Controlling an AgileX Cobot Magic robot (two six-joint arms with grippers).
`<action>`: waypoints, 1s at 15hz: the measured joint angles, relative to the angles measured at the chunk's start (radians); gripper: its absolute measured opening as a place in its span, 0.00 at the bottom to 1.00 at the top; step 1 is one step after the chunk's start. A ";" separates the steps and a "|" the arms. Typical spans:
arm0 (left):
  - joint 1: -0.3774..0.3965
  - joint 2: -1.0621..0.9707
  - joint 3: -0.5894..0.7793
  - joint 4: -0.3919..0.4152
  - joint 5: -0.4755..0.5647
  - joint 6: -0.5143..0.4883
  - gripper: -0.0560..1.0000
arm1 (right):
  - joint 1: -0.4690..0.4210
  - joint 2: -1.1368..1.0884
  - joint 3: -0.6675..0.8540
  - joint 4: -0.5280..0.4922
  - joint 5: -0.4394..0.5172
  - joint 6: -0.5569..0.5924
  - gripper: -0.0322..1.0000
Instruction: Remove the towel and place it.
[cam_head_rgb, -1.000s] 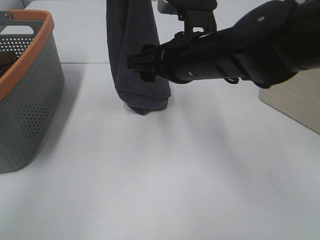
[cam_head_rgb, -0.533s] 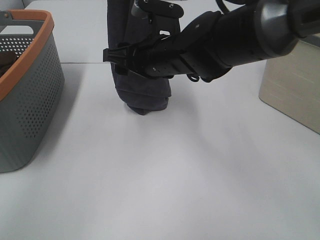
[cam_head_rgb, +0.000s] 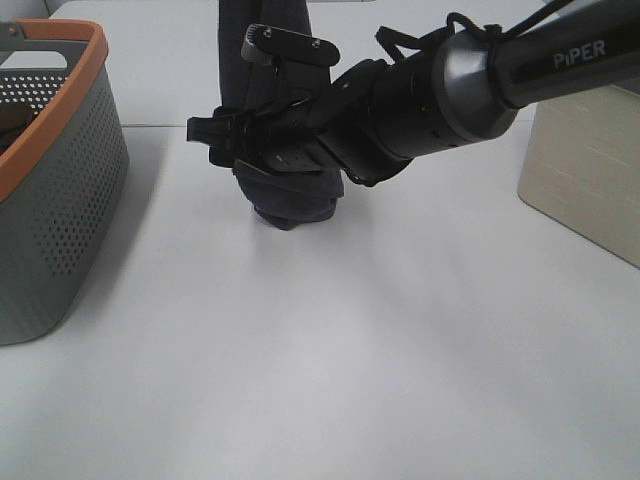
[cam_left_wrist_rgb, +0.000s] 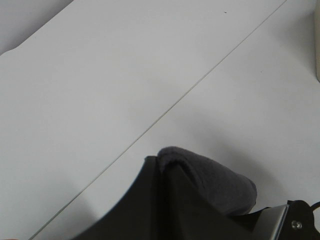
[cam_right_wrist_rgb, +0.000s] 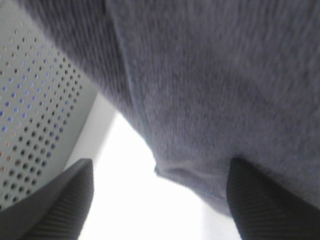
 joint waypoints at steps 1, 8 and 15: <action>0.000 0.000 0.000 -0.009 0.000 0.000 0.05 | 0.000 0.012 -0.015 0.000 -0.024 0.000 0.67; 0.000 0.000 0.000 -0.034 0.000 -0.002 0.05 | 0.000 0.067 -0.055 0.095 -0.235 0.000 0.66; 0.017 0.000 0.000 -0.031 0.008 -0.002 0.05 | 0.000 0.068 -0.055 0.205 -0.233 -0.250 0.45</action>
